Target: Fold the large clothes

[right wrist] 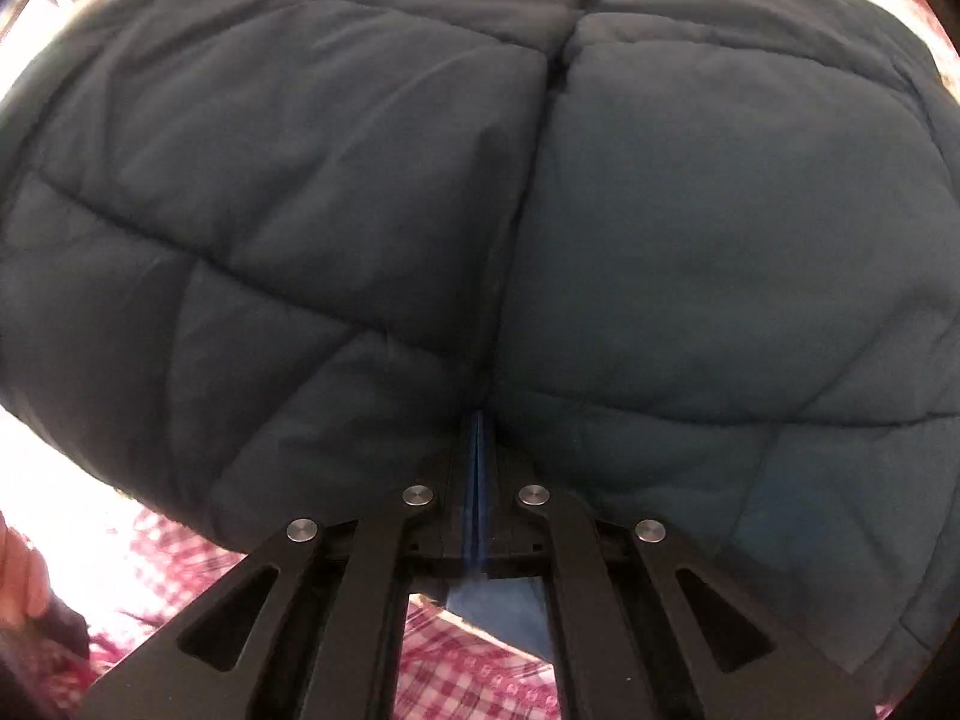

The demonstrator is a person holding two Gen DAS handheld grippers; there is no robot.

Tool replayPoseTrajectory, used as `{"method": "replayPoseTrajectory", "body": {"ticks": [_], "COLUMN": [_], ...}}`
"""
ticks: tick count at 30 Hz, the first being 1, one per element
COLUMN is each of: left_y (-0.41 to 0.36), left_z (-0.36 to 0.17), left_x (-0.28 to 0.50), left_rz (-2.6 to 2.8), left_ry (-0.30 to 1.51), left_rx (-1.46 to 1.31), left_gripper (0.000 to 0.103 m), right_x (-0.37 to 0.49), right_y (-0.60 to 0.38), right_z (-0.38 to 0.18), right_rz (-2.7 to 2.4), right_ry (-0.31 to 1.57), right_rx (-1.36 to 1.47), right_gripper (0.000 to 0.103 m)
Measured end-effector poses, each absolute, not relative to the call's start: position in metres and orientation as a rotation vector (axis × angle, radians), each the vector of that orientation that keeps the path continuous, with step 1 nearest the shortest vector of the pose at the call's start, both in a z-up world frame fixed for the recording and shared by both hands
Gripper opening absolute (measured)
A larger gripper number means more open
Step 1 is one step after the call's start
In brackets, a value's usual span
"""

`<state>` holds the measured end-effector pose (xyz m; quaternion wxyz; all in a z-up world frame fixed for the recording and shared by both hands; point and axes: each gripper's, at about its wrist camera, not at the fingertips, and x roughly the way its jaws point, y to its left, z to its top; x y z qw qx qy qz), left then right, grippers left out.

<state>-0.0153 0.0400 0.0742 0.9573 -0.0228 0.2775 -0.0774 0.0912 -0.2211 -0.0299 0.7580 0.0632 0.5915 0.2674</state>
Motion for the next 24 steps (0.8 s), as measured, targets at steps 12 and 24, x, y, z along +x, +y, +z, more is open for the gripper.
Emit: {"method": "replayPoseTrajectory", "body": {"ticks": [12,24], "left_y": [-0.029,-0.134], "left_z": [0.101,0.088], "left_x": [-0.017,-0.022], "left_rz": [-0.259,-0.482], "left_ry": [0.529,0.552], "left_rx": [0.103,0.335], "left_gripper": [0.017,0.019], "right_x": [0.076,0.120], "right_y": [-0.437,-0.428], "right_z": [0.037,-0.044], "right_rz": [0.307,0.415], "right_ry": [0.959,1.137], "right_rx": [0.544,0.719], "right_gripper": [0.001,0.001]}}
